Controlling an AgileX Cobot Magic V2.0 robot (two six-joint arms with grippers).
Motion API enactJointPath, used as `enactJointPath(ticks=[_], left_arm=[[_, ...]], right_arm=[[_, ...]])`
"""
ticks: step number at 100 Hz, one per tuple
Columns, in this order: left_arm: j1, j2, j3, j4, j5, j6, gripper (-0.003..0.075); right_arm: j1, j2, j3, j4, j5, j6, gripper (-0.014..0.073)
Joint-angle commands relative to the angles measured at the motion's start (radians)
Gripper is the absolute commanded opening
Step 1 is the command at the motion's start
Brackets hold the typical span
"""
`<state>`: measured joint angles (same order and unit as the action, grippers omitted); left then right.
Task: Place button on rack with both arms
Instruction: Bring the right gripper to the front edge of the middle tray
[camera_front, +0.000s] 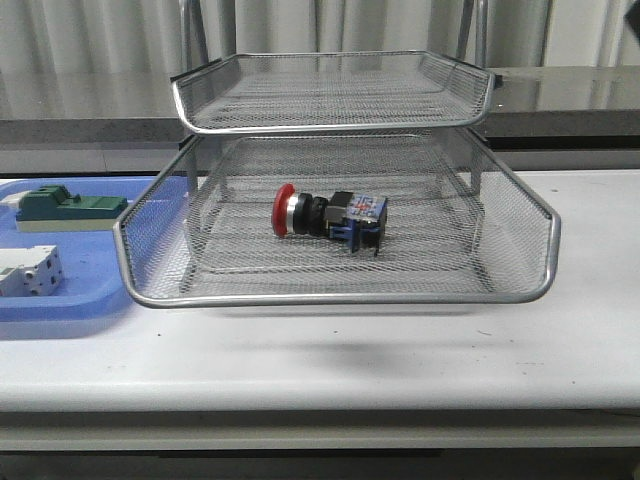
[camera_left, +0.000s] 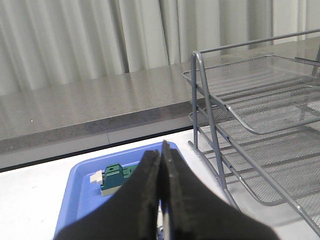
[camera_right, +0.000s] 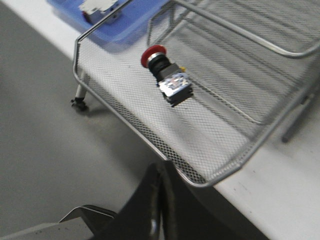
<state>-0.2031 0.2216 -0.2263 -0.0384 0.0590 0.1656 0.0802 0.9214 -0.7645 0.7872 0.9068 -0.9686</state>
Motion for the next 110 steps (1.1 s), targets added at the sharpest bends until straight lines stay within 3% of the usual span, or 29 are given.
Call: enactJointPath(ticks=[1, 17, 61, 110], left_arm=[[0.003, 0.014, -0.025, -0.011, -0.083, -0.007, -0.002], [0.003, 0.014, -0.025, -0.011, -0.083, -0.007, -0.002], [0.003, 0.014, -0.025, -0.011, -0.083, -0.007, -0.002], [0.003, 0.014, -0.025, -0.011, -0.083, -0.007, -0.002]], right_arm=[[0.023, 0.061, -0.032, 0.106, -0.005, -0.143, -0.0069], [0.124, 0.18, -0.032, 0.093, -0.043, -0.23, -0.0069], [0.448, 0.446, -0.032, -0.037, -0.318, -0.232, -0.0069], [0.512, 0.58, -0.033, -0.044, -0.528, -0.232, -0.0069]])
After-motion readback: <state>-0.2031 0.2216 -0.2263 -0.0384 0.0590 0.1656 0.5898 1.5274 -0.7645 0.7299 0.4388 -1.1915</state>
